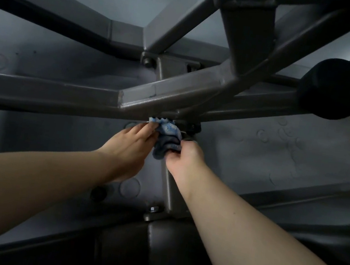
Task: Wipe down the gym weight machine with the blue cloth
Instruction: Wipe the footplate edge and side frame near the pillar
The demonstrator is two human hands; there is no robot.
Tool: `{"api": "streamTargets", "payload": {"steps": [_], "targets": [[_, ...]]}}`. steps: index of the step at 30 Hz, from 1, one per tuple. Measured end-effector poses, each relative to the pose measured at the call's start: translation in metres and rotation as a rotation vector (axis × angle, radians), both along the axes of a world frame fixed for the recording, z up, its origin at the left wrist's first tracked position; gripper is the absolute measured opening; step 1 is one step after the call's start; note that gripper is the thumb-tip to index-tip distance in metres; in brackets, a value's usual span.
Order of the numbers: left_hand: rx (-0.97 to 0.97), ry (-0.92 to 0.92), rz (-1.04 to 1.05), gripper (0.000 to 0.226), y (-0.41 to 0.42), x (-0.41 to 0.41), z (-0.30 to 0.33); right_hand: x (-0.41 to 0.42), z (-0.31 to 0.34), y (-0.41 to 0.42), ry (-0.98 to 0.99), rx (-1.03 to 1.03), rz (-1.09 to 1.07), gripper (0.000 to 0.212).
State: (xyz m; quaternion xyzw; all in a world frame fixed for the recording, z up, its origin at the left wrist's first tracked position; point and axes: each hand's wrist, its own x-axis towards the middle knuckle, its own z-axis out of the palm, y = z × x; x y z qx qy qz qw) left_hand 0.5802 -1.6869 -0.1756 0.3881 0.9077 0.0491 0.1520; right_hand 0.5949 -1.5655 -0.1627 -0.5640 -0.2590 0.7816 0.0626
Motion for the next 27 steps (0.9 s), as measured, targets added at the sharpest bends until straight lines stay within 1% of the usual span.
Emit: {"api": "streamTargets", "payload": {"steps": [3, 6, 8, 9, 11, 12, 14, 16, 21, 24, 27], "targets": [[0.021, 0.019, -0.037, 0.064, 0.005, 0.000, 0.006, 0.007, 0.000, 0.006, 0.053, -0.001, -0.002, 0.021], [0.096, 0.125, -0.137, 0.066, 0.010, 0.000, 0.016, 0.014, 0.008, 0.010, 0.063, 0.029, 0.015, 0.021], [0.081, 0.112, -0.157, 0.065, 0.017, 0.001, 0.024, 0.016, 0.016, 0.015, 0.056, 0.060, 0.047, 0.028], [0.081, 0.107, -0.141, 0.065, 0.021, 0.001, 0.027, 0.016, 0.020, 0.019, 0.045, 0.110, 0.072, 0.029], [0.139, 0.141, -0.119, 0.066, 0.031, 0.002, 0.035, 0.012, 0.028, 0.029, -0.007, 0.278, 0.130, 0.022], [0.161, 0.145, -0.115, 0.067, 0.037, 0.002, 0.038, 0.009, 0.033, 0.036, -0.076, 0.427, 0.163, 0.021], [0.220, 0.145, -0.100, 0.066, 0.050, 0.000, 0.046, 0.006, 0.045, 0.056, -0.264, 0.800, 0.256, 0.025], [0.306, 0.137, -0.094, 0.066, 0.066, 0.000, 0.057, 0.007, 0.062, 0.077, -0.366, 1.064, 0.284, 0.032], [0.377, 0.090, -0.092, 0.067, 0.126, 0.004, 0.083, 0.004, 0.096, 0.139, -0.547, 1.421, 0.304, 0.035], [0.484, 0.022, -0.059, 0.071, 0.163, 0.004, 0.096, -0.005, 0.119, 0.175, -0.626, 1.557, 0.326, 0.038], [0.569, -0.026, -0.013, 0.070, 0.190, -0.001, 0.109, -0.019, 0.147, 0.208, -0.734, 1.685, 0.376, 0.040]]}}
